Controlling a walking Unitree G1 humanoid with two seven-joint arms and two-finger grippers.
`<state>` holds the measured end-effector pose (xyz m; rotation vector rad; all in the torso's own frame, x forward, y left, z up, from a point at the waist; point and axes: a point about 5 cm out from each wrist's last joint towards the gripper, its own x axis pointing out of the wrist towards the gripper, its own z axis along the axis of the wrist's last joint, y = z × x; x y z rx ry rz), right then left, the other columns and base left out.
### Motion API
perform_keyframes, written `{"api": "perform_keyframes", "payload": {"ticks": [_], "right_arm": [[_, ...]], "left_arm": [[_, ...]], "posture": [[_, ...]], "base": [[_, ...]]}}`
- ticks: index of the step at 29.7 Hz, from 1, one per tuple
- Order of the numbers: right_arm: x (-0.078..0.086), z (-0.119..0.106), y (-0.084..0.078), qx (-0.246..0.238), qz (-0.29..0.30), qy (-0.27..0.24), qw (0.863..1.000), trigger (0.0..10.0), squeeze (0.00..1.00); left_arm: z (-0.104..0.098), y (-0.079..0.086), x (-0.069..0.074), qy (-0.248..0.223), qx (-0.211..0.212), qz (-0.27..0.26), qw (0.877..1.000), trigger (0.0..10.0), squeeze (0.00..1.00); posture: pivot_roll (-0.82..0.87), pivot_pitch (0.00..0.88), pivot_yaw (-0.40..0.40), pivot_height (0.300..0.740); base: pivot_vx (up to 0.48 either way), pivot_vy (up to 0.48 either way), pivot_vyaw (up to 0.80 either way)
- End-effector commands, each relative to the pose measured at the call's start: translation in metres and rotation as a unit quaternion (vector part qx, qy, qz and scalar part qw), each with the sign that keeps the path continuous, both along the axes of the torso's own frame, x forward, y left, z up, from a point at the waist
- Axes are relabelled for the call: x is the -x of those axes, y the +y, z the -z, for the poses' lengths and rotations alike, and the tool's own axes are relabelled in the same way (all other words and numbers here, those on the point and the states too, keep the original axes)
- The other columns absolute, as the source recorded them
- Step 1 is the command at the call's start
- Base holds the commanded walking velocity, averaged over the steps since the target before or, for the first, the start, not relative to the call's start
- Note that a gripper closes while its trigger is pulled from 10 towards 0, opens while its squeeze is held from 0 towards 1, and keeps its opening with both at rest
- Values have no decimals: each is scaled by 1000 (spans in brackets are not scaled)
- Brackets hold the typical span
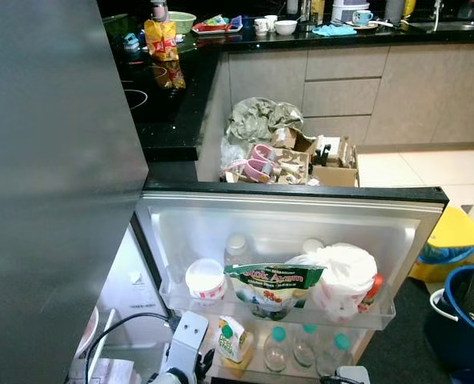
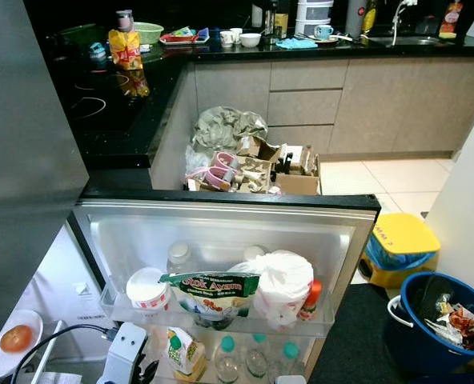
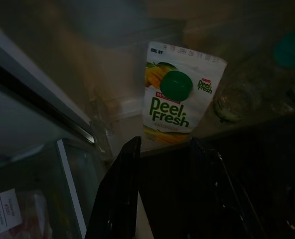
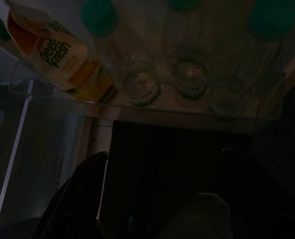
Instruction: Restocking fridge
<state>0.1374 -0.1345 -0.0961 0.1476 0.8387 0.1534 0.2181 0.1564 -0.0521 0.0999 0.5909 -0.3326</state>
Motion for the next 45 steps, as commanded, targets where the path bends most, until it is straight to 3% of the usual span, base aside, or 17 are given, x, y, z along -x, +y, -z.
{"api": "perform_keyframes", "payload": {"ticks": [1, 10, 18, 19, 23, 33, 45], "right_arm": [[7, 2, 7, -5, 1, 3, 1000, 10000, 0], [0, -1, 4, -4, 23, -4, 1000, 10000, 0], [-17, -6, -25, 7, 27, -13, 1000, 10000, 0], [-25, -11, -46, 13, 30, -18, 999, 10000, 0], [-30, -16, -65, 17, 33, -25, 999, 10000, 0], [-31, -17, -68, 16, 25, -25, 999, 10000, 0], [-28, -15, -60, 7, 8, -22, 1000, 10000, 0]], "left_arm": [[0, -1, -1, 6, 11, -11, 1000, 10000, 0], [-1, 0, -3, 8, 31, -37, 999, 10000, 0], [-3, -2, -8, 9, 41, -42, 998, 10000, 0], [-3, -2, -8, 9, 42, -43, 998, 10000, 0], [-3, -2, -8, 9, 42, -44, 998, 10000, 0], [-2, 0, -6, 11, 45, -55, 997, 10000, 0], [0, 2, -3, 13, 42, -57, 997, 10000, 0]], "posture": [[-82, 26, 13, 734], [-80, 26, 23, 734], [-84, 25, 22, 734], [-84, 25, 22, 734], [-84, 32, 20, 734], [-79, 40, 5, 734], [-78, 42, 1, 734]], "base": [[0, 0, 0], [0, -75, 0], [0, -442, 0], [0, -480, 0], [0, -480, 0], [0, -480, 0], [0, -480, 0]]}}
